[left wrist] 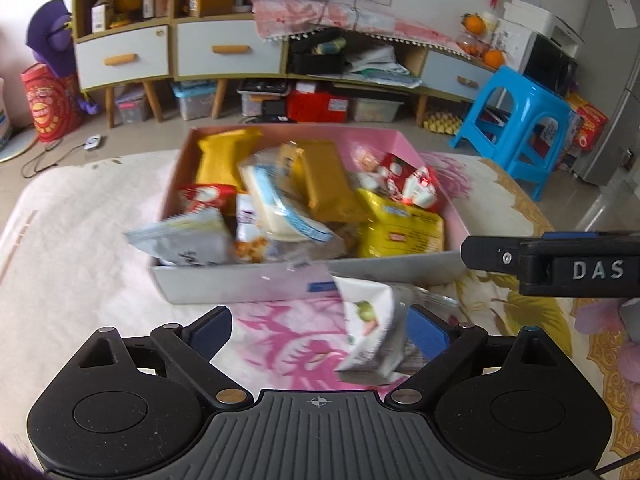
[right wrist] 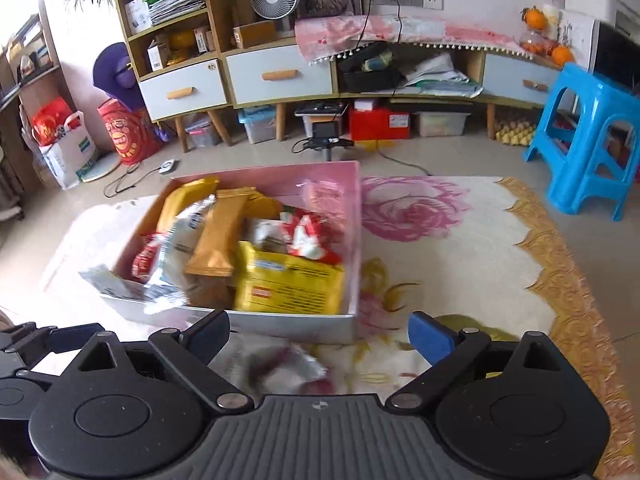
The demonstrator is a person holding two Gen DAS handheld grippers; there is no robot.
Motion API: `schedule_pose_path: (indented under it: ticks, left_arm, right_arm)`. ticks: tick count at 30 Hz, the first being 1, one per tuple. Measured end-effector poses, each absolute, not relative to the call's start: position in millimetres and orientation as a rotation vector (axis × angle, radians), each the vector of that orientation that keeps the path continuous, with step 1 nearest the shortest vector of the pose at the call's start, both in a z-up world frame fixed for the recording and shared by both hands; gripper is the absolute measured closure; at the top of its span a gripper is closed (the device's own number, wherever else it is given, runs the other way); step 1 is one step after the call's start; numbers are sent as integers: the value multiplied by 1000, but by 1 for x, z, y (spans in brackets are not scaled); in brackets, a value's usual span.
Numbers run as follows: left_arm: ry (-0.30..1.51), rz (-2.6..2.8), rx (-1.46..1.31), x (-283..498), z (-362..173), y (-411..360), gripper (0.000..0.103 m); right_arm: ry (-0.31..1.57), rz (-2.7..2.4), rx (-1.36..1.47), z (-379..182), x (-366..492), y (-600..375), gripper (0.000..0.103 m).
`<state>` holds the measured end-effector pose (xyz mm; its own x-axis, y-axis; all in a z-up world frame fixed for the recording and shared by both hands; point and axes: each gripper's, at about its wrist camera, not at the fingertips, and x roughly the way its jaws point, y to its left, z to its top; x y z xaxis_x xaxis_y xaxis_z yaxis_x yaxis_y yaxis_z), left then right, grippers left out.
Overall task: Organize snacks
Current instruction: 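Grasp the white printed packet with the left gripper while the right gripper grasps the silver foil packet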
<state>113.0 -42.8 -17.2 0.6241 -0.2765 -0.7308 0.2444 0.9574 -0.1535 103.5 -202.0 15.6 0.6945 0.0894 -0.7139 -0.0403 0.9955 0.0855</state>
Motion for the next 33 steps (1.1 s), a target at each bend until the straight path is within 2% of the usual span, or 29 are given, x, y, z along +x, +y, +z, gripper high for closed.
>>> schedule_pose_path:
  ticks: [8,10,11,12,13,14,15,18,31,33]
  left_arm:
    - [857,-349,-43,118,-37,-69,11]
    - [864,-368,-48,119,-38,-73,19]
    - [866,-373,-52,119,-39,-75,29]
    - [867,-375,-53,119,-39,-75,44]
    - [869,-377,-56,119,-38,-75,51]
    - [873,-385,-66,119,-38,-74,61]
    - [875,-384,-72,118,-37,-73,65]
    - [869,-378,-63,115,-31,-70,70]
    - [965,-263,-97,105,-27,1,71]
    - [973,-250,-101,104,-27,10,71]
  right_arm:
    - [813,58,46,4,99,-221,12]
    - [820,46,43,2,99,-224,12]
    - [822,39,46,0,99,-227,12]
    - [826,32,53,-1,100,-229,12]
    - [830,28,61,-2,101,-231,12]
    - [835,23,71,-3,102,-233,12]
    - [838,17,80,-4,102,-234,12]
    - [852,3,111,-7,105,-236,12]
    - [961,-41,173,-26,119,-197,14]
    - [972,-38,165,-30,122,-187,19]
